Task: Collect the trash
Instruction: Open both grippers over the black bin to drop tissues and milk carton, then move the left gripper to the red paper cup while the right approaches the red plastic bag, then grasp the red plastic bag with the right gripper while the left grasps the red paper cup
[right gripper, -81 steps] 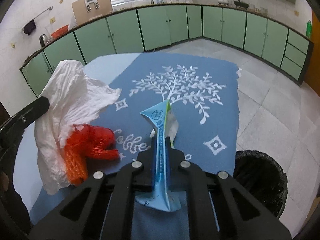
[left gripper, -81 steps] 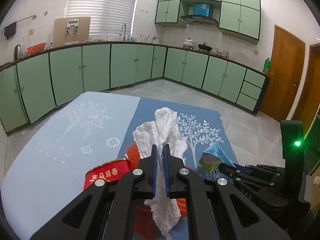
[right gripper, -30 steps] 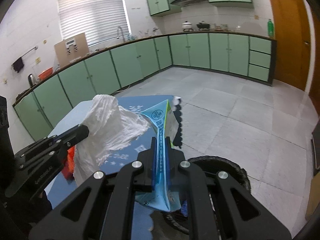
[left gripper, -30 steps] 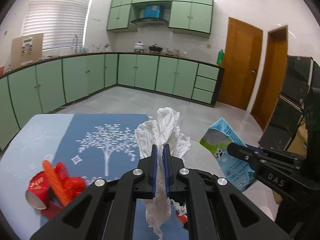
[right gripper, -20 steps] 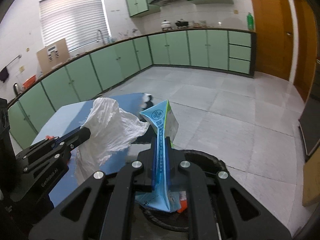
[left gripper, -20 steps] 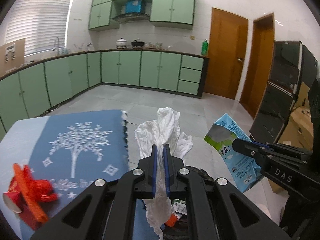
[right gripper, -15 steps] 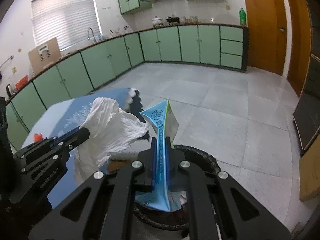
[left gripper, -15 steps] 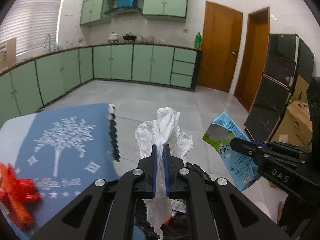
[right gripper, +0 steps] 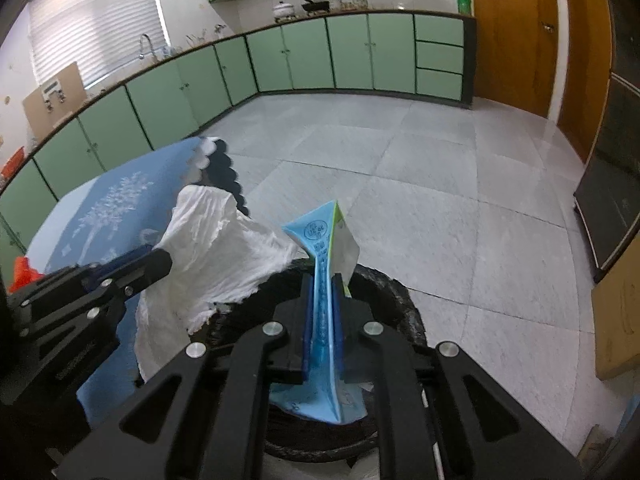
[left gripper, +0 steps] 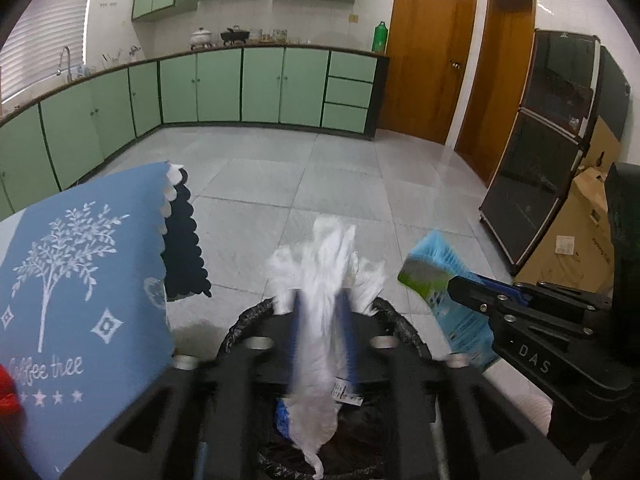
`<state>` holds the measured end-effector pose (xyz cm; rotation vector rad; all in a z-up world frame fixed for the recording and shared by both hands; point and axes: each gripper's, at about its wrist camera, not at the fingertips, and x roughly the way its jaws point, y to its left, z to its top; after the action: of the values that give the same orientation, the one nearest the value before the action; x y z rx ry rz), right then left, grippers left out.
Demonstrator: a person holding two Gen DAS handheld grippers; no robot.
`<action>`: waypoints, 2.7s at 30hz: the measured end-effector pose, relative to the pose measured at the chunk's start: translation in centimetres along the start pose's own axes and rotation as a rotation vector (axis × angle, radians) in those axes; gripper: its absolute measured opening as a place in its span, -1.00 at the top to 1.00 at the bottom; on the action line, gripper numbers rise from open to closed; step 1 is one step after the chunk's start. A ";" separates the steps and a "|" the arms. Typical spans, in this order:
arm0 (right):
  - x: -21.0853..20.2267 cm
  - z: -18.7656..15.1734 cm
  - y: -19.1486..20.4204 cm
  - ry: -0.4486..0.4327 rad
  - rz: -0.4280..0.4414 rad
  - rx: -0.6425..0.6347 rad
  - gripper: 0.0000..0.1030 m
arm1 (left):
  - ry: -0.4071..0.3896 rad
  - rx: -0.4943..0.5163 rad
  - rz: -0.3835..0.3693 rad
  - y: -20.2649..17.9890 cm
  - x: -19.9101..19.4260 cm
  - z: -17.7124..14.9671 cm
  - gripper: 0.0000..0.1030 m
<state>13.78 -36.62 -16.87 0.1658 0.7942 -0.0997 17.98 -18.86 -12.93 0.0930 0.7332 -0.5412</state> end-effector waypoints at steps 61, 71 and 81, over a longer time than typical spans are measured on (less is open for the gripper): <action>-4.0 -1.4 30.5 -0.122 0.385 -0.359 -0.87 | -0.035 -0.415 0.544 27.9 -18.9 -12.3 -0.57; -2.8 -1.2 31.4 -0.095 0.397 -0.374 -0.87 | -0.001 -0.477 0.488 29.5 -17.9 -12.8 -0.50; -2.0 -0.9 32.8 -0.057 0.462 -0.389 -0.64 | -0.051 -0.475 0.518 29.7 -20.1 -12.8 -0.43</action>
<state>16.75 -4.16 -12.42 -0.0259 0.6879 0.4824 12.70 18.87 -12.28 -0.1708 0.7358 0.1304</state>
